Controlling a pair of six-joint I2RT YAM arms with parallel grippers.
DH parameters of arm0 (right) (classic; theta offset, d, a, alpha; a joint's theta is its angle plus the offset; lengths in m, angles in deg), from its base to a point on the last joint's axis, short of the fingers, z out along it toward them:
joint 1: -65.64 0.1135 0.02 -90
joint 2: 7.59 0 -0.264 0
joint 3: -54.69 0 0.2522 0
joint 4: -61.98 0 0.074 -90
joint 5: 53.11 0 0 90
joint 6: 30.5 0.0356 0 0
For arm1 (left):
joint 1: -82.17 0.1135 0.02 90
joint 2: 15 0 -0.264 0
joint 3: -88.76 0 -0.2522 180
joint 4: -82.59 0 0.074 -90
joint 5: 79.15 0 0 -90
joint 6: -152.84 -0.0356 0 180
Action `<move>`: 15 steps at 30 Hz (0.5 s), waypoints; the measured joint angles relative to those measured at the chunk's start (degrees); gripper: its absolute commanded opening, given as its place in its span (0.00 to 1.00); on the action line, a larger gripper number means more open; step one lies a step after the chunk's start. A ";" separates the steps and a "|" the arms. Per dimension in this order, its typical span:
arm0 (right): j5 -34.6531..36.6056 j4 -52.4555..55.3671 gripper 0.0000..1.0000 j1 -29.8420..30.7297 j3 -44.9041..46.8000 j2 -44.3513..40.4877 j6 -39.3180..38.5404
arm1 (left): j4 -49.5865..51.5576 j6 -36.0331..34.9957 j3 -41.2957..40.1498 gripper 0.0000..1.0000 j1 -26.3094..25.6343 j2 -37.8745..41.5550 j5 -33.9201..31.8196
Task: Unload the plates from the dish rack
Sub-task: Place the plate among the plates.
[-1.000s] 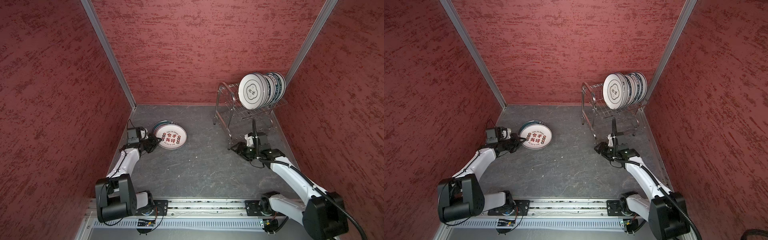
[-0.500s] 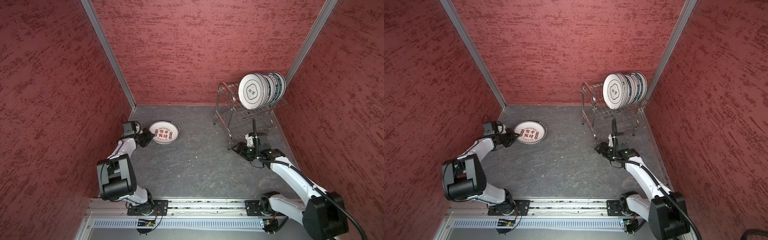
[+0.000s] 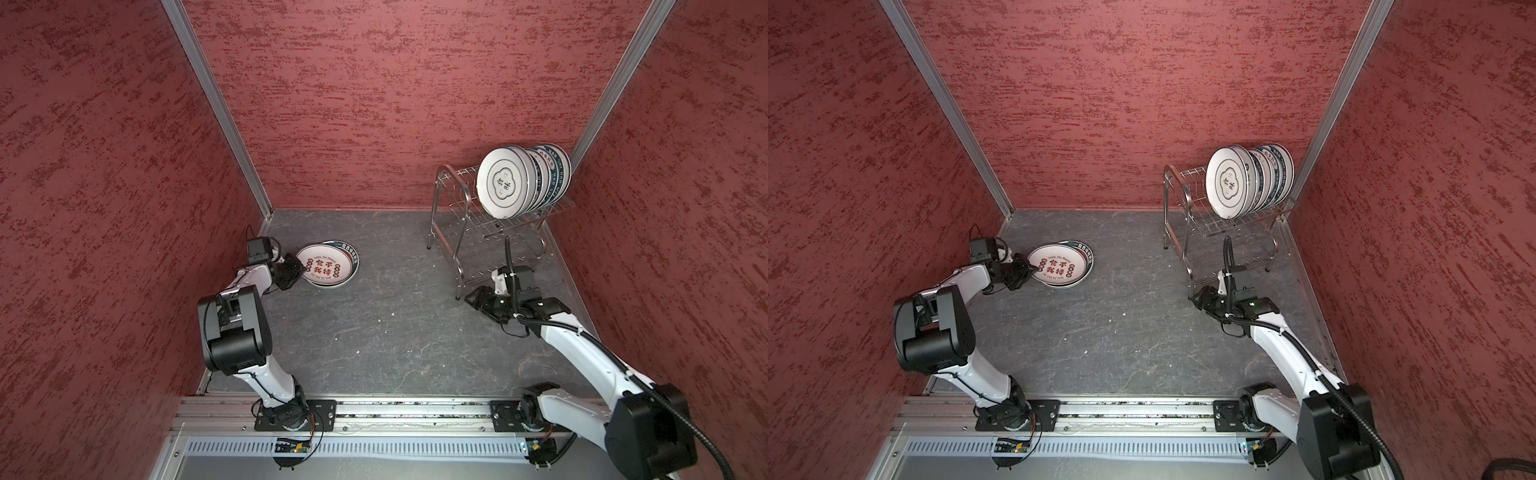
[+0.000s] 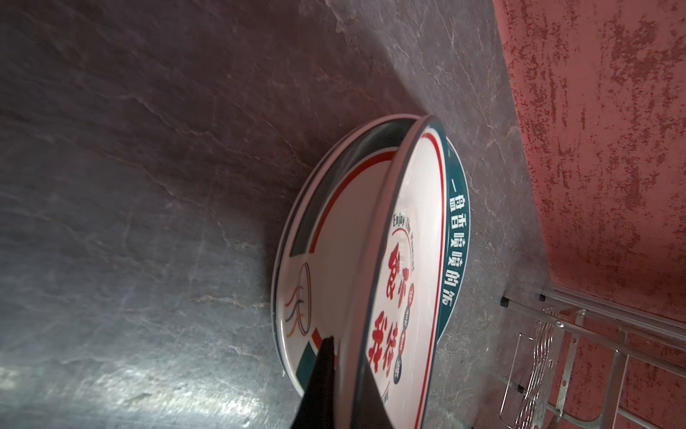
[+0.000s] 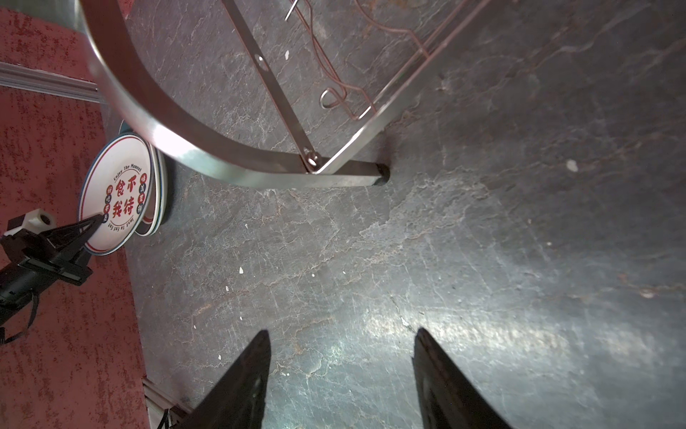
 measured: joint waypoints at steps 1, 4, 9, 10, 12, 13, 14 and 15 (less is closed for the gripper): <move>0.02 0.02 0.63 0.00 0.00 0.00 -0.02 | 0.57 -0.02 0.50 0.05 -0.09 -0.44 -0.66; 0.20 0.20 0.64 0.00 -0.09 0.00 -0.33 | 1.99 -0.04 2.23 0.07 -0.31 -1.64 -0.90; 0.20 0.55 0.67 0.15 -0.13 0.00 -1.22 | 3.10 -0.42 4.76 0.20 -1.27 -3.76 -2.19; 0.20 0.63 0.67 0.24 -0.13 0.00 -1.42 | 3.50 -0.50 5.03 0.22 -1.53 -4.22 -2.78; 0.20 0.83 0.67 0.37 -0.17 -0.02 -1.62 | 4.74 -0.66 5.60 0.24 -2.08 -5.18 -3.98; 0.20 0.90 0.68 0.37 -0.17 -0.07 -1.66 | 5.44 -0.74 6.03 0.24 -2.38 -5.70 -4.48; 0.20 0.94 0.68 0.42 -0.17 -0.13 -1.75 | 5.92 -0.74 6.40 0.25 -2.67 -6.25 -4.92; 0.20 0.96 0.68 0.42 -0.17 -0.20 -1.86 | 6.29 -0.74 6.84 0.26 -2.95 -6.78 -5.38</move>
